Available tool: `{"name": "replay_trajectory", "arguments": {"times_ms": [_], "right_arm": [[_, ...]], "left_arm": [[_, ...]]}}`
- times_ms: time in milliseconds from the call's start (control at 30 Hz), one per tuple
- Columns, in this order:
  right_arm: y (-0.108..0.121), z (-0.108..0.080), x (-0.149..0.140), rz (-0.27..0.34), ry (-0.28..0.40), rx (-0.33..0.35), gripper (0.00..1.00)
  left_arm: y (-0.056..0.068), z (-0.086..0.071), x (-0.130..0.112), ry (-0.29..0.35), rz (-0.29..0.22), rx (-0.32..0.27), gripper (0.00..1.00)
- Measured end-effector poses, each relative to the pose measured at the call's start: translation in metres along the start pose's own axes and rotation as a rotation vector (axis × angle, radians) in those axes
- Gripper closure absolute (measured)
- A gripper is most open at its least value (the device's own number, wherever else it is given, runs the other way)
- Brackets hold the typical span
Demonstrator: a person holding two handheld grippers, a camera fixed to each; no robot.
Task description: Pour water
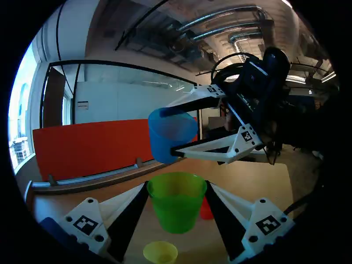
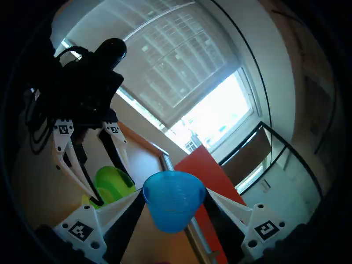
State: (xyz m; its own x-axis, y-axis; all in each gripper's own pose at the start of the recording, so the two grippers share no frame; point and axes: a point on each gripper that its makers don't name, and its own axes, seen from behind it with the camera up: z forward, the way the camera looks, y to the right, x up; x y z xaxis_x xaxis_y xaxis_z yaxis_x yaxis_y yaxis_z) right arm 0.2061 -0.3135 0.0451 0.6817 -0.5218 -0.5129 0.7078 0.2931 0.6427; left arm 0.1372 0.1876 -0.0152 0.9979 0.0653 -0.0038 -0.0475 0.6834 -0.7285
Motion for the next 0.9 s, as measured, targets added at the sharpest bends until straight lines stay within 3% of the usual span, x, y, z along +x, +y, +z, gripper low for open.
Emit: {"name": "replay_trajectory", "arguments": {"times_ms": [367, 667, 900], "right_arm": [[-0.006, -0.004, -0.008, 0.287, -0.010, 0.015, 0.08], [-0.012, -0.009, -0.017, 0.417, -0.045, 0.034, 0.08], [-0.016, -0.010, -0.029, 0.551, -0.083, 0.035, 0.08]], "left_arm": [[0.000, -0.001, -0.003, -0.010, 0.000, 0.003, 0.11], [-0.003, -0.002, -0.003, -0.011, -0.004, 0.009, 0.11], [-0.003, -0.003, -0.003, -0.013, -0.006, 0.013, 0.11]]}}
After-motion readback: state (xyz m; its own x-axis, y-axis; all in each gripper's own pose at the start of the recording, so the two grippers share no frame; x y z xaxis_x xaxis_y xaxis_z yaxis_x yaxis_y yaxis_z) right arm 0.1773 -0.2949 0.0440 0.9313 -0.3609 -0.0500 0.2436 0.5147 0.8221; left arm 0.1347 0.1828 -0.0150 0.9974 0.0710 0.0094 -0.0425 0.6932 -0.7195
